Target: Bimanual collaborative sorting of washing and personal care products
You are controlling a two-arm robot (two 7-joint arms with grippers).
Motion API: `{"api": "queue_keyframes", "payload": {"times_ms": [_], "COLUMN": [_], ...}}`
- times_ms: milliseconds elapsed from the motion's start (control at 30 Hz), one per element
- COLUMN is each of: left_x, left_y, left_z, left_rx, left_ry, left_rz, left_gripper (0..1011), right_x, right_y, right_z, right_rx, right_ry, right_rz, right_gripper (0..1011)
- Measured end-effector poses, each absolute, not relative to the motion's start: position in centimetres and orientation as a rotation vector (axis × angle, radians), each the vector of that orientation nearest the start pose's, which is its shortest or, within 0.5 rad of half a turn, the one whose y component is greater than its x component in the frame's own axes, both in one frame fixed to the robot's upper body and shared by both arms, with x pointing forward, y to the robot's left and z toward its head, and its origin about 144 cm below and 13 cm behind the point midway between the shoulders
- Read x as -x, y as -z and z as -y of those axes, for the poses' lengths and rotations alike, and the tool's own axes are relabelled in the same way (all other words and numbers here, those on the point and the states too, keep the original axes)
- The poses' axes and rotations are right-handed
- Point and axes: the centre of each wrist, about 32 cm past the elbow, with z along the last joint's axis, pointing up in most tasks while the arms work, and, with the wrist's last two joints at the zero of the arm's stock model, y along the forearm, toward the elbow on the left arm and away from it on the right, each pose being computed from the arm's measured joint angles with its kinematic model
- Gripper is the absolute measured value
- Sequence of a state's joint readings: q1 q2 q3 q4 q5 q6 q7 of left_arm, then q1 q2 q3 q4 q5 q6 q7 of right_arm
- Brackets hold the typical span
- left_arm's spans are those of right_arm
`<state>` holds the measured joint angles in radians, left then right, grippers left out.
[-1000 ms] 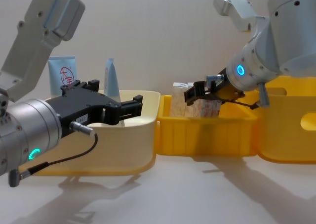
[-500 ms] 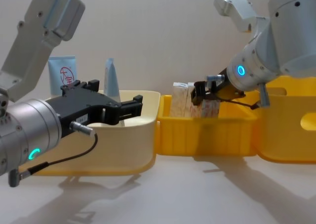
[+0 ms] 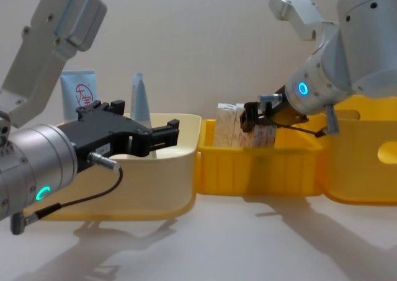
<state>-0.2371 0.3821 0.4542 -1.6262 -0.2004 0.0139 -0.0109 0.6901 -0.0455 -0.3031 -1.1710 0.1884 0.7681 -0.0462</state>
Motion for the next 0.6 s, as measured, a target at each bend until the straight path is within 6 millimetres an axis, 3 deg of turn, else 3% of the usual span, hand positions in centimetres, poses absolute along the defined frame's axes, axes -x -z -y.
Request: {"api": "queue_keyframes", "payload": {"times_ms": [600], "left_x": [-49.2], "left_y": [-120.4], "left_z": [-19.8], "left_rx": [-0.061], "left_ry": [-1.124], "left_rz": [0.267], "left_gripper": [1003], "right_x": [-61.6], "right_y": [-130.7], "right_z": [12.0], "right_rx": [0.354], "right_ry": [1.276], "right_rz": [-0.226], "right_gripper": [415]}}
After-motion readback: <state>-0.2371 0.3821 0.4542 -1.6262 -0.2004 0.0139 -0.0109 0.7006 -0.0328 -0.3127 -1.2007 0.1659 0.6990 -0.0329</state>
